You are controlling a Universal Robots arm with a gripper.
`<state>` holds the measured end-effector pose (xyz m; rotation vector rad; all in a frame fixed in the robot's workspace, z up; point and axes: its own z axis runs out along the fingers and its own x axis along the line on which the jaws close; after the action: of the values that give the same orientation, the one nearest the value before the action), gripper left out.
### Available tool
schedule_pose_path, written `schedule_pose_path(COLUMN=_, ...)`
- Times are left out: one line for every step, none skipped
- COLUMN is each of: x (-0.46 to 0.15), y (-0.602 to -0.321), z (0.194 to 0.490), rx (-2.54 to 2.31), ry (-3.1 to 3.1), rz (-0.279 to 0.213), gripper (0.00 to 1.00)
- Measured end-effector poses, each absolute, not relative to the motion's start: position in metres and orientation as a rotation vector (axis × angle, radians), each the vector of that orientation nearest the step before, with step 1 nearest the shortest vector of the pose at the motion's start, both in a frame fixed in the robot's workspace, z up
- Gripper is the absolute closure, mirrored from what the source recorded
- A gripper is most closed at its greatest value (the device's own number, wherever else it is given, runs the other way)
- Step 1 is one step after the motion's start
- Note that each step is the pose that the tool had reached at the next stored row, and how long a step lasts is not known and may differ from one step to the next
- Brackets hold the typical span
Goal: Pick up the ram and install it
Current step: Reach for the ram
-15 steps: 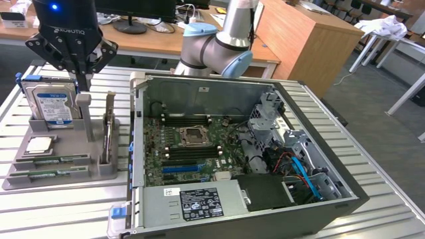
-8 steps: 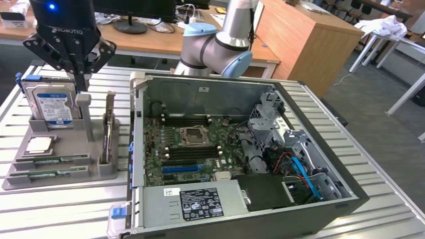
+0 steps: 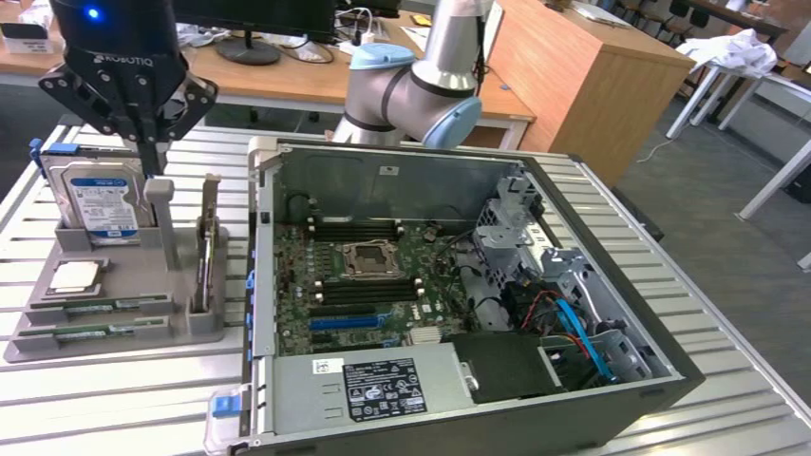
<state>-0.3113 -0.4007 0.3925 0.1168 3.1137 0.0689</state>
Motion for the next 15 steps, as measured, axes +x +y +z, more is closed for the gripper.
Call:
schedule_pose_path(x=-0.311, y=-0.401, z=0.392, rx=0.117, ry=3.114, rz=0.069, gripper=0.9)
schedule_pose_path(x=-0.312, y=-0.402, z=0.392, rx=0.116, ry=3.114, rz=0.069, gripper=0.9)
schedule_pose_path(x=-0.312, y=-0.403, z=0.392, rx=0.117, ry=3.114, rz=0.069, gripper=0.9)
schedule_pose_path(x=-0.312, y=-0.404, z=0.392, rx=0.117, ry=3.114, rz=0.069, gripper=0.9)
schedule_pose_path(x=-0.312, y=-0.405, z=0.392, rx=0.117, ry=3.114, rz=0.069, gripper=0.9)
schedule_pose_path(x=-0.312, y=-0.405, z=0.392, rx=0.117, ry=3.114, rz=0.069, gripper=0.9)
schedule_pose_path(x=-0.312, y=-0.406, z=0.392, rx=0.117, ry=3.114, rz=0.069, gripper=0.9)
schedule_pose_path(x=-0.312, y=-0.407, z=0.392, rx=0.117, ry=3.114, rz=0.069, gripper=0.9)
schedule_pose_path(x=-0.312, y=-0.408, z=0.392, rx=0.117, ry=3.114, rz=0.069, gripper=0.9)
schedule_pose_path(x=-0.312, y=-0.409, z=0.392, rx=0.117, ry=3.114, rz=0.069, gripper=0.9)
schedule_pose_path(x=-0.312, y=-0.41, z=0.392, rx=0.117, ry=3.114, rz=0.069, gripper=0.9)
schedule_pose_path(x=-0.312, y=-0.411, z=0.392, rx=0.117, ry=3.114, rz=0.068, gripper=0.9)
schedule_pose_path(x=-0.312, y=-0.411, z=0.392, rx=0.117, ry=3.114, rz=0.069, gripper=0.9)
schedule_pose_path(x=-0.312, y=-0.412, z=0.392, rx=0.117, ry=3.114, rz=0.068, gripper=0.9)
schedule_pose_path(x=-0.312, y=-0.413, z=0.392, rx=0.117, ry=3.114, rz=0.068, gripper=0.9)
